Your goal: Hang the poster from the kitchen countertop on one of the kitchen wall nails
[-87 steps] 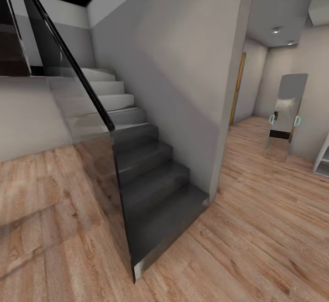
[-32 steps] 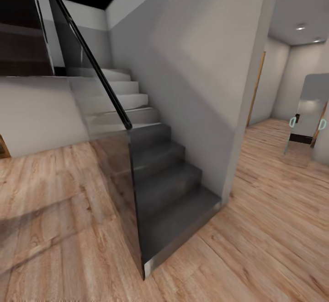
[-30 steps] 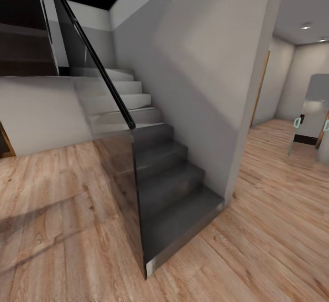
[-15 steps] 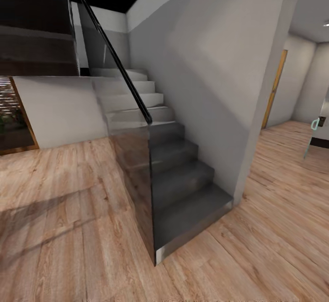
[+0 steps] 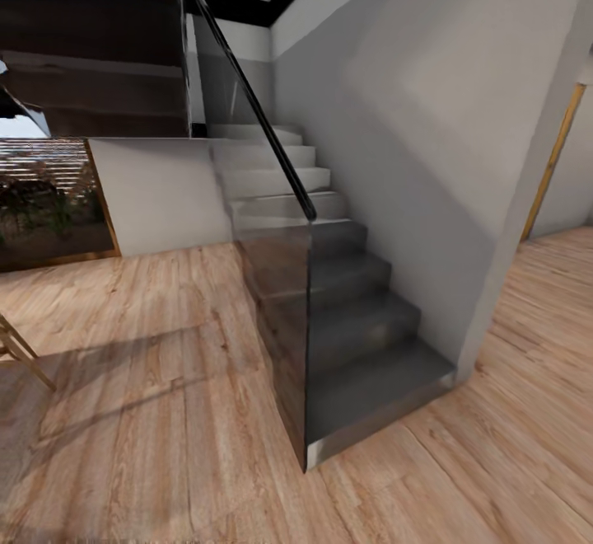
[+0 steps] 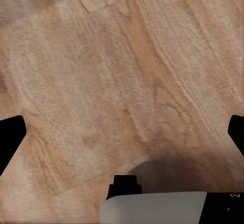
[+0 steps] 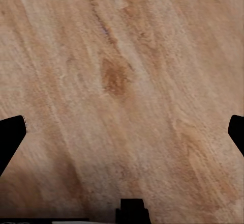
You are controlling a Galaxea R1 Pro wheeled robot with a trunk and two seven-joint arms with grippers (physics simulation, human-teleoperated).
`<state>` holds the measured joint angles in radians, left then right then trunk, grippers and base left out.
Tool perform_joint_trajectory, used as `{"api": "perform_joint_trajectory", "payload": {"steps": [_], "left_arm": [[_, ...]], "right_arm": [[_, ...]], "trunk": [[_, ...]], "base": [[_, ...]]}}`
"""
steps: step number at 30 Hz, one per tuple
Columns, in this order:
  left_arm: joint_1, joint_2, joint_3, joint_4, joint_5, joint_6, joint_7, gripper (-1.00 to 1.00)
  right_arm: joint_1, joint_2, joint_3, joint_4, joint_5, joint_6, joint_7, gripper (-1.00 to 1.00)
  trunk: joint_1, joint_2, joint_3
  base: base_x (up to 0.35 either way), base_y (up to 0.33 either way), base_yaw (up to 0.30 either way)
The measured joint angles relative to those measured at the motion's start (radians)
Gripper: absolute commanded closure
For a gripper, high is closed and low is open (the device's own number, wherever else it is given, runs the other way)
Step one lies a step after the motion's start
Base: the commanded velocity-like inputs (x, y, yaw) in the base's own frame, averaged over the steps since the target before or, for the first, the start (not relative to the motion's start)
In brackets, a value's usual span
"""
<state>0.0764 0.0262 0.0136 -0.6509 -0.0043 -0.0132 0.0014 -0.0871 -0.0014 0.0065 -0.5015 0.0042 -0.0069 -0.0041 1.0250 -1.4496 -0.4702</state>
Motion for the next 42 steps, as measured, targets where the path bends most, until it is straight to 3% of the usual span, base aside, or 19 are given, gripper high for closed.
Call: {"api": "perform_joint_trajectory", "payload": {"steps": [42], "left_arm": [[0.000, 0.000, 0.001, 0.000, 0.000, 0.000, 0.001, -1.00]], "right_arm": [[0.000, 0.000, 0.002, 0.002, 0.001, 0.000, 0.000, -1.00]], "trunk": [[0.000, 0.000, 0.000]], "base": [[0.000, 0.000, 0.290]]}}
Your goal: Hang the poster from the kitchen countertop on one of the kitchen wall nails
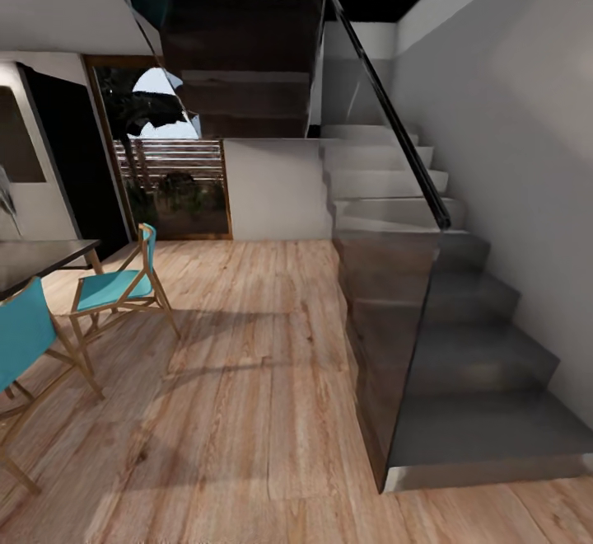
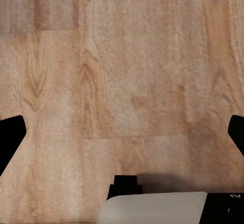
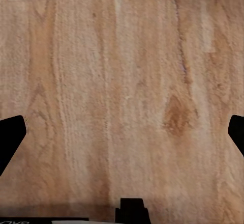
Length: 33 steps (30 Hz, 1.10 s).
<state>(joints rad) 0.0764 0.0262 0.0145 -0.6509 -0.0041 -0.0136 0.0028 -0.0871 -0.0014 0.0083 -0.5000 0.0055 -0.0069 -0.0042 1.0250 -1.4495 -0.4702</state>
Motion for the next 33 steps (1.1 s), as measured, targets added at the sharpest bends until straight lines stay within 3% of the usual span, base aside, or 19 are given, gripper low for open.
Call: {"api": "perform_joint_trajectory", "payload": {"steps": [9, 33], "left_arm": [[0.000, 0.000, 0.000, 0.000, 0.000, 0.001, 0.000, -1.00], [0.000, 0.000, 0.010, 0.000, 0.000, 0.001, 0.000, -1.00]], "right_arm": [[0.000, 0.000, 0.000, 0.000, 0.000, 0.002, 0.002, -1.00], [0.000, 0.000, 0.001, 0.002, 0.000, 0.000, 0.000, -1.00]], "trunk": [[0.000, 0.000, 0.000], [0.000, 0.000, 0.000]], "base": [[0.000, 0.052, 0.235], [0.000, 0.285, 0.250]]}}
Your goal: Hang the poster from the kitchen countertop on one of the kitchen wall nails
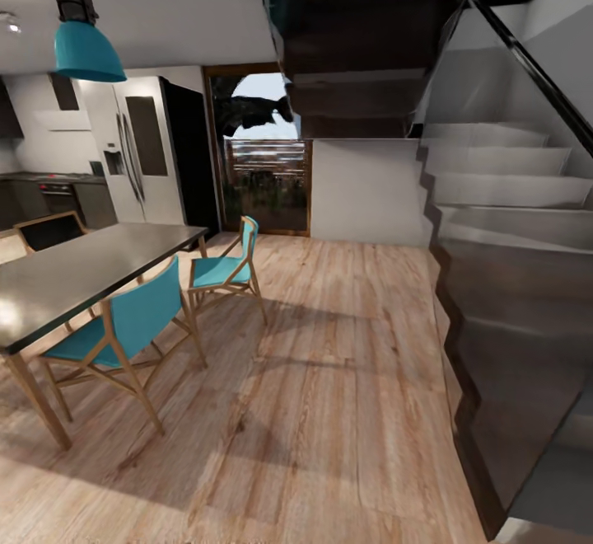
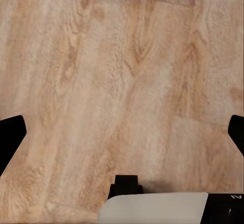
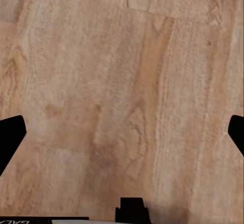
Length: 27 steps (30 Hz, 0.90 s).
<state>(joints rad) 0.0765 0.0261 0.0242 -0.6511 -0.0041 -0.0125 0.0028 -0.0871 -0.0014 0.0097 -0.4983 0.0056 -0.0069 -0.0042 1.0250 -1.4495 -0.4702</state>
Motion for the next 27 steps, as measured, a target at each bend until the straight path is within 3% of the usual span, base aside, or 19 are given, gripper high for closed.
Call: {"api": "perform_joint_trajectory", "payload": {"steps": [13, 27], "left_arm": [[0.000, 0.000, 0.002, 0.000, 0.000, 0.000, 0.000, -1.00], [0.000, 0.000, 0.003, 0.000, 0.000, 0.000, 0.000, -1.00]], "right_arm": [[0.000, 0.000, 0.000, 0.000, 0.000, 0.001, 0.000, -1.00], [0.000, -0.007, 0.003, 0.075, 0.000, 0.002, 0.003, -1.00]], "trunk": [[0.000, 0.000, 0.000], [0.000, 0.000, 0.000]], "base": [[0.000, 0.292, 0.284], [0.000, 0.292, 0.039]]}}
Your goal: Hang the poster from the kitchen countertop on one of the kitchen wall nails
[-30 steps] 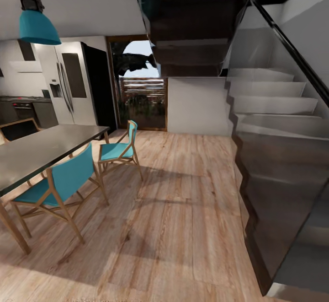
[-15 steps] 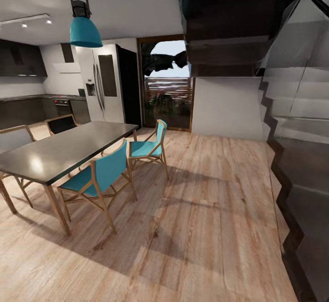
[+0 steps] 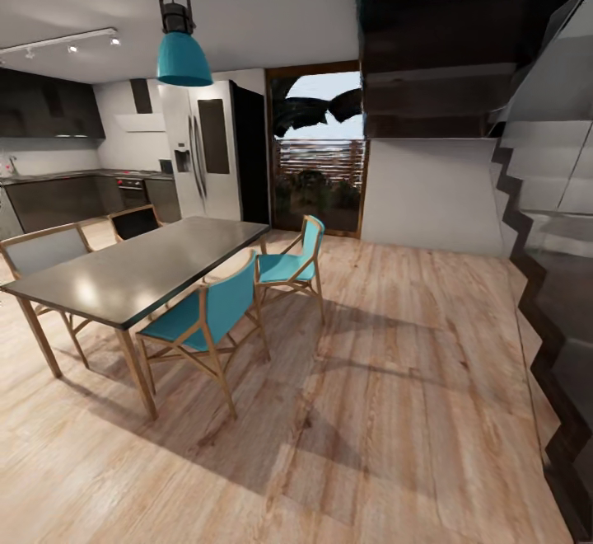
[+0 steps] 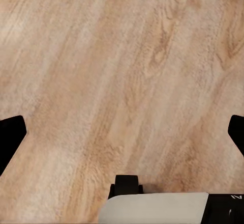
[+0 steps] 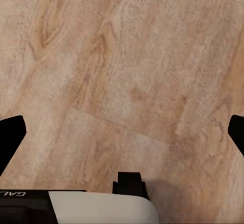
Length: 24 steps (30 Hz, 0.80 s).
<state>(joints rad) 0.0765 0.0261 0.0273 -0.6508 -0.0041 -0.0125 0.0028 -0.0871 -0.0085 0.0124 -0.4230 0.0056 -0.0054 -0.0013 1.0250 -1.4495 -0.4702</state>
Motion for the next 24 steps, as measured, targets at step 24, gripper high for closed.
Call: {"api": "perform_joint_trajectory", "payload": {"steps": [24], "left_arm": [[0.000, 0.000, 0.000, 0.000, 0.000, 0.000, 0.000, -1.00]], "right_arm": [[0.000, 0.007, 0.000, 0.003, 0.002, -0.002, -0.004, -1.00]], "trunk": [[0.000, 0.000, -0.003]], "base": [[0.000, 0.275, 0.229]]}}
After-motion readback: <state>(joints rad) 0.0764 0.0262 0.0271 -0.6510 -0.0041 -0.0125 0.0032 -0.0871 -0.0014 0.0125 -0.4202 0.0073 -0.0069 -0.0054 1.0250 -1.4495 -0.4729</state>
